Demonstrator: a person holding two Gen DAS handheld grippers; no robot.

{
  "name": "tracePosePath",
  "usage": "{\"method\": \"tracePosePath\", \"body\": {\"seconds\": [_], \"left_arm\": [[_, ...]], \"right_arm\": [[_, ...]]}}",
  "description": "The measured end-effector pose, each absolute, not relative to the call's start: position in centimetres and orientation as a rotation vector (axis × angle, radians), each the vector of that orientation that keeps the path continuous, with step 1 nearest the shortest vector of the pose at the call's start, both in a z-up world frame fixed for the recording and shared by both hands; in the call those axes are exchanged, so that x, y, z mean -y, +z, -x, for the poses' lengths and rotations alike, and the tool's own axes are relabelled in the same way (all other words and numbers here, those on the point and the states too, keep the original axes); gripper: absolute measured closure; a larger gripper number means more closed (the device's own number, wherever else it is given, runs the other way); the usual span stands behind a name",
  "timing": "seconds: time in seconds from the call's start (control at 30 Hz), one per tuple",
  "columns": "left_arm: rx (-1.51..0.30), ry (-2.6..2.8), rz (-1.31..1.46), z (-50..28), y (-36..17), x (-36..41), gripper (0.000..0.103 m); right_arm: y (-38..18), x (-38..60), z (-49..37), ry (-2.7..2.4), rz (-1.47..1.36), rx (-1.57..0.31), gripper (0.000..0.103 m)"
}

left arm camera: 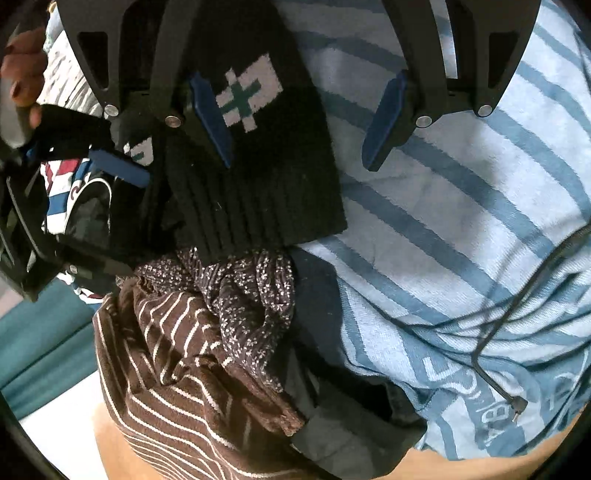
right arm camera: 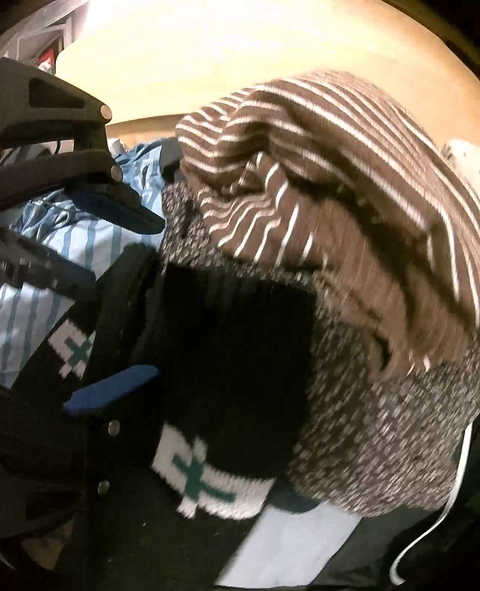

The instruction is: Fold clothes

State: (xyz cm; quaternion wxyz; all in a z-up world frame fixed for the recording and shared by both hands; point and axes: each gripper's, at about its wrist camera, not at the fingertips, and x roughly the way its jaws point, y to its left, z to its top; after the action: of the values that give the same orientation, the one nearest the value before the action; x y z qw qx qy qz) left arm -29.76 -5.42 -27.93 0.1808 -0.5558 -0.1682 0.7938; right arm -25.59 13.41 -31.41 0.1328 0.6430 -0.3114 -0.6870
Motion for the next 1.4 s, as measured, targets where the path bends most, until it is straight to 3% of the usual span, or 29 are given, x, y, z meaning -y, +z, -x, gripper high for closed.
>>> {"method": "tracePosePath", "body": {"seconds": [0.1, 0.33, 0.5, 0.7, 0.8, 0.87, 1.0, 1.07, 1.1, 1.13, 1.2, 1.4], "left_arm": [[0.443, 2.233, 1.587, 30.1, -28.5, 4.9, 0.046], [0.372, 2.259, 1.577, 30.5, -28.6, 4.0, 0.051], [0.383, 2.273, 1.571, 30.4, -28.6, 4.3, 0.054], [0.310, 2.283, 1.574, 30.3, -28.5, 3.3, 0.069], [0.309, 2.285, 1.571, 30.1, -28.1, 3.2, 0.086], [0.335, 2.285, 1.557, 29.9, -27.7, 3.4, 0.088], [0.371, 2.292, 1.477, 28.8, -26.2, 4.0, 0.089], [0.426, 2.287, 1.488, 28.8, -26.0, 4.7, 0.084], [0.453, 2.284, 1.494, 28.8, -25.9, 5.0, 0.072], [0.497, 2.271, 1.523, 29.2, -25.9, 5.6, 0.051], [0.580, 2.300, 1.572, 28.9, -25.7, 6.9, 0.031], [0.618, 2.219, 1.651, 30.0, -27.7, 8.2, 0.031]], "right_arm": [[-32.5, -13.1, 26.0, -2.001, -1.900, 0.923, 0.028], [-34.0, -11.4, 26.2, -2.049, -1.943, 0.841, 0.025], [-35.2, -11.3, 25.7, -2.072, -1.982, 0.819, 0.040], [-35.9, -11.8, 25.1, -2.039, -2.002, 0.859, 0.050], [-35.9, -12.4, 24.2, -2.026, -1.969, 0.859, 0.064], [-36.1, -13.3, 23.5, -1.986, -1.955, 0.911, 0.077], [-35.6, -14.5, 22.2, -1.946, -1.913, 0.992, 0.079], [-35.5, -14.7, 21.7, -1.936, -1.897, 1.025, 0.079], [-35.6, -14.7, 21.5, -1.929, -1.895, 1.038, 0.079], [-35.8, -14.7, 21.3, -1.924, -1.895, 1.054, 0.079], [-36.2, -14.7, 20.9, -1.913, -1.896, 1.081, 0.078], [-36.8, -14.2, 20.2, -1.900, -1.903, 1.086, 0.077]]}}
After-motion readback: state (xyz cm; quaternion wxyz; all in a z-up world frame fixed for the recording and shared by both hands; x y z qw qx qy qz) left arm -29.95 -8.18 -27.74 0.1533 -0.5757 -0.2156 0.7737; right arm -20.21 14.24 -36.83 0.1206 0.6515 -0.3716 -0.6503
